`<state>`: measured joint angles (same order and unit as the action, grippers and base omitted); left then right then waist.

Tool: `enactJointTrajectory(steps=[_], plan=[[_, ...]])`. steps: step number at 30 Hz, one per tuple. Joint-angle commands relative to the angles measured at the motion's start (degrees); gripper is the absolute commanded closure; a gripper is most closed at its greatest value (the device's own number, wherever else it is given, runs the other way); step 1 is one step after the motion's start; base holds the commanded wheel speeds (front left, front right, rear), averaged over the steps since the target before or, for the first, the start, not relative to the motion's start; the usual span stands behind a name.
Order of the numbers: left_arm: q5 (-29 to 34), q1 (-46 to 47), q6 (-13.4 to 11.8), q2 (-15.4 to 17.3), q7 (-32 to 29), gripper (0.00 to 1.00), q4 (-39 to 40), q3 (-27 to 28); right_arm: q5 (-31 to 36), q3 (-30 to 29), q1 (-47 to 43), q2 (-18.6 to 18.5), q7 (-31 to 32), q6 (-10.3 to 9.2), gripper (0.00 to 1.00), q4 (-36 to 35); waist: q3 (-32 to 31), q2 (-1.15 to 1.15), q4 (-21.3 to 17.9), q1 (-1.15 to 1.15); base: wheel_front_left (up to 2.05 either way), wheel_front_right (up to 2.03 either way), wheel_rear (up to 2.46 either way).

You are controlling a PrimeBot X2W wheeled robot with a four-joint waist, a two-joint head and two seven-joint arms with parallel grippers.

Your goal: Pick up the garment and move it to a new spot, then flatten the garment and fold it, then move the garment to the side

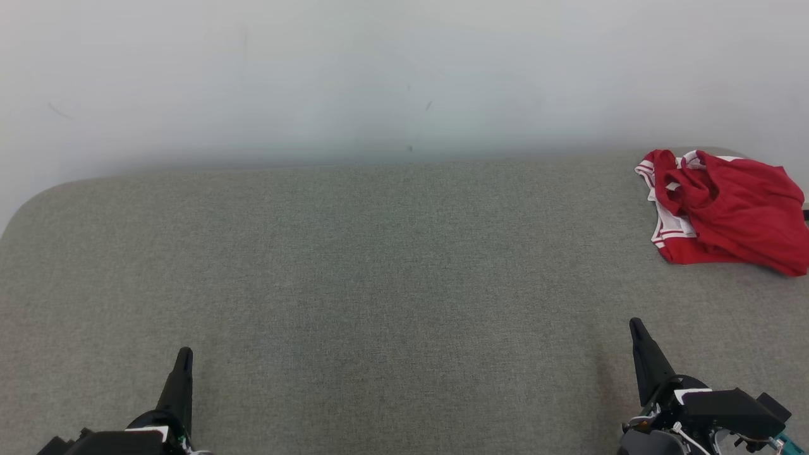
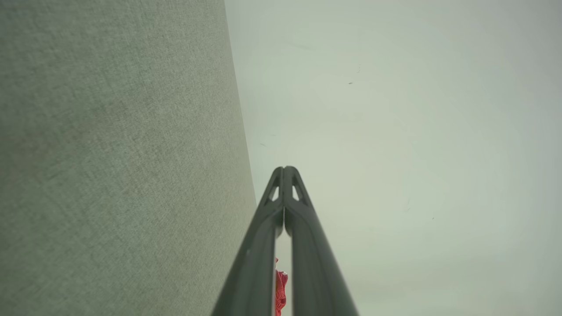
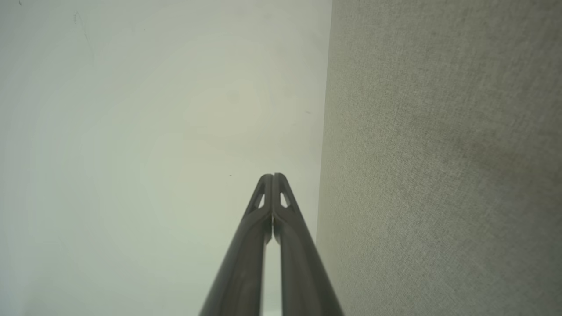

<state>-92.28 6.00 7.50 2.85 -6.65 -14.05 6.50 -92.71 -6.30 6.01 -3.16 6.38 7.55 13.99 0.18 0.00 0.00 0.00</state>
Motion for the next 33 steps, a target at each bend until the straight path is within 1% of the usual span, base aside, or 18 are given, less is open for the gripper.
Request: enactJointTrajectory(steps=[1, 33], plan=[[-0.3, 0.5, 0.1, 0.0, 0.0, 1.0, -0.1, 0.2, 0.2, -0.1, 0.4, 0.2, 0.1, -0.12, 1.0, 0.0, 0.0, 0.0, 0.0, 0.0, 0.0, 0.0, 0.0], [-0.3, 0.5, 0.1, 0.0, 0.0, 1.0, 0.0, 0.2, 0.4, -0.2, 0.5, 0.2, 0.2, -0.12, 1.0, 0.0, 0.0, 0.0, 0.0, 0.0, 0.0, 0.0, 0.0]])
